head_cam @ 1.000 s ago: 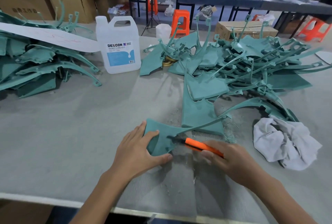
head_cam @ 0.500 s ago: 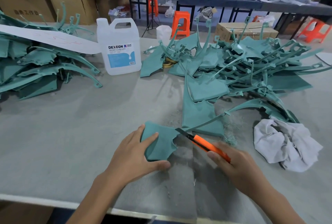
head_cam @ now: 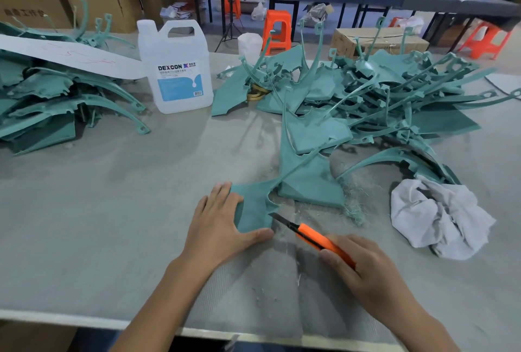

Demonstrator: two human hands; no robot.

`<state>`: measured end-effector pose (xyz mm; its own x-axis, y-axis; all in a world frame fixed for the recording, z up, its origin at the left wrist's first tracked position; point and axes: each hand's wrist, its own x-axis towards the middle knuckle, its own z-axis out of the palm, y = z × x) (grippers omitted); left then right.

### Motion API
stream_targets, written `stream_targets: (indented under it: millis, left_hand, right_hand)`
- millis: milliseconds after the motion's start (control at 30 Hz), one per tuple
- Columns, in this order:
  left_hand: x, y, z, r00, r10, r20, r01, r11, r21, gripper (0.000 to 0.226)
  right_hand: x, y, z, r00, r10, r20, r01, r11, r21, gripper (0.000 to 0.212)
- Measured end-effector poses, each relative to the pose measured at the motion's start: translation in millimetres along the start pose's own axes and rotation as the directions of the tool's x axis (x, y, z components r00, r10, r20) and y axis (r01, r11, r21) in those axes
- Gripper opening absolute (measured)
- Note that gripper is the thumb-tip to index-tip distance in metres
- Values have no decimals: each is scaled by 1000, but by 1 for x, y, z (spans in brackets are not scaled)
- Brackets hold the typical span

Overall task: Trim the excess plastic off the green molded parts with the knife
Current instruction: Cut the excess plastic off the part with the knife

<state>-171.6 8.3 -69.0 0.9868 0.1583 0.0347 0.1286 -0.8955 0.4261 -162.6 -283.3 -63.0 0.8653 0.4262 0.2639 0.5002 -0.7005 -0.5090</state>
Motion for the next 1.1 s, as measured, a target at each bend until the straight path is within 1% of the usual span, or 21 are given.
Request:
stream_targets:
  millis: [67, 100, 200, 233, 367, 500, 600, 767, 867, 933, 1000, 1100]
  left_hand:
    - [0, 0, -1, 1000, -6, 15, 6, 1000, 6, 107]
    - [0, 0, -1, 1000, -7, 16, 7, 1000, 6, 106]
    - [-1, -1, -1, 1000, -11, 14, 11, 1000, 1, 105]
    - [-1, -1, -1, 1000, -14, 14, 14, 1000, -1, 105]
    - [-1, 1, -2, 1000, -15, 16, 15, 1000, -7, 106]
    - [-1, 1, -2, 1000, -15, 22, 15, 1000, -1, 106]
    - [0, -1, -1, 1000, -13, 20, 13, 1000, -4, 105]
    - [0, -2, 0, 1000, -15, 20, 15, 1000, -7, 107]
    - [-2, 0, -1, 999, -21, 27, 21, 1000, -7, 108]
    - [-2, 2, -5, 999, -21, 40, 22, 1000, -10, 108]
    - [-3, -1, -12, 994, -6, 110, 6, 1000, 4, 114]
    - [-10, -13, -21, 951, 43, 305, -81, 990, 113, 129]
  right_hand:
    - [2, 1, 1, 1000, 4, -9, -4, 1000, -13, 43]
    - [2, 1, 2, 1000, 10, -12, -10, 1000, -14, 41]
    - [4, 0, 1, 998, 50, -38, -50, 999, 8, 25]
    - [4, 1, 1, 998, 53, -41, -52, 998, 18, 22]
    - [3, 2, 3, 1000, -4, 26, 4, 1000, 18, 35]
    - [8, 8, 0, 999, 41, -25, -41, 999, 2, 36]
    - [9, 11, -1, 1000, 19, 4, -18, 1000, -14, 46]
    - [14, 10, -4, 1000, 25, 8, -25, 1000, -18, 37]
    - [12, 7, -4, 999, 4, 47, -4, 1000, 6, 38]
    - [12, 8, -4, 999, 15, 31, -15, 1000, -10, 37]
    - [11, 8, -4, 998, 58, -24, -59, 998, -31, 34]
    - [7, 9, 0, 988, 129, -80, -128, 992, 18, 25]
